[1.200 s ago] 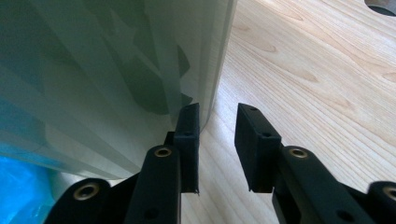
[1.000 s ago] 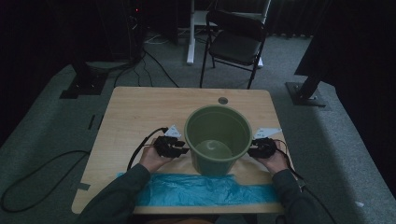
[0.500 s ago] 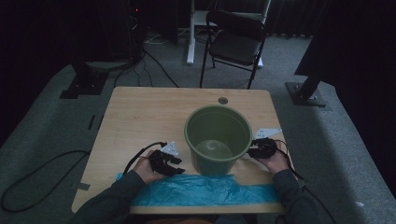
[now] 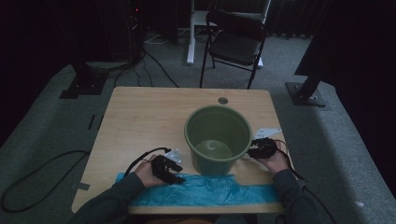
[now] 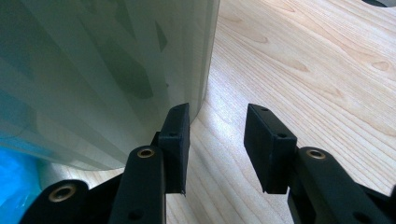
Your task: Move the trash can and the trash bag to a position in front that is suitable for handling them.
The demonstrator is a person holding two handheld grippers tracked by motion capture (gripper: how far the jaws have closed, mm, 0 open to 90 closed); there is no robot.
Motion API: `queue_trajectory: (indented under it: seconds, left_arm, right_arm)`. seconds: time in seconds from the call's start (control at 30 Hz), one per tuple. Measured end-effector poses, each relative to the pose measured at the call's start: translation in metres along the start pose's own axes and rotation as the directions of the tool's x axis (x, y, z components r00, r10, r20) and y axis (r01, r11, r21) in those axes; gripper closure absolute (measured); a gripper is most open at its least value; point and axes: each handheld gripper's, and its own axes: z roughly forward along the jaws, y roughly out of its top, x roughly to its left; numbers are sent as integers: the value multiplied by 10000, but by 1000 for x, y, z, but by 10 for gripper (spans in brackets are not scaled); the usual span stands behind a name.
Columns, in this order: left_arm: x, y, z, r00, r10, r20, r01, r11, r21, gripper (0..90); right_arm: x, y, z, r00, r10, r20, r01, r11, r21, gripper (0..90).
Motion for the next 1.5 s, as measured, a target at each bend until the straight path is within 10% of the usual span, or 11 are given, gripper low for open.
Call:
queue_trajectory:
  seconds: [0.33, 0.57, 0.83, 1.0, 1.17, 1.2, 1.23, 1.5]
  left_arm:
    - [-8, -3, 2, 9898, 842, -1147, -777, 9952, 596, 658]
    - [-9, -7, -2, 9918, 973, -826, -908, 9927, 799, 894]
    - [4, -17, -13, 9895, 249, -1422, -132, 9965, 828, 900]
    - [26, -31, -28, 9705, -890, -2242, 1045, 9928, 582, 900]
    - [56, -47, -48, 9207, -2463, -3029, 2542, 9671, -136, 900]
    - [56, -47, -48, 9207, -2463, -3029, 2542, 9671, -136, 900]
    - [69, -53, -54, 8869, -3138, -3390, 3193, 9468, -412, 900]
    - [105, -66, -80, 7327, -5703, -3713, 5087, 8214, -2578, 900]
  right_arm:
    - [0, 1, 2, 10000, -34, 82, 33, 10000, 67, 595]
    - [0, 0, 2, 9999, -32, 101, 31, 9999, 97, 595]
    - [0, 0, 2, 9999, -26, 106, 25, 9999, 119, 596]
    - [-1, 0, 2, 10000, -14, 79, 13, 9999, 121, 597]
    - [-1, 0, 3, 10000, -40, 62, 39, 9999, 128, 598]
    - [-1, 0, 3, 10000, -40, 62, 39, 9999, 128, 598]
    - [-1, 0, 3, 10000, -44, 59, 44, 9999, 137, 598]
    - [0, 0, 5, 10000, 1, 51, -2, 9998, 220, 599]
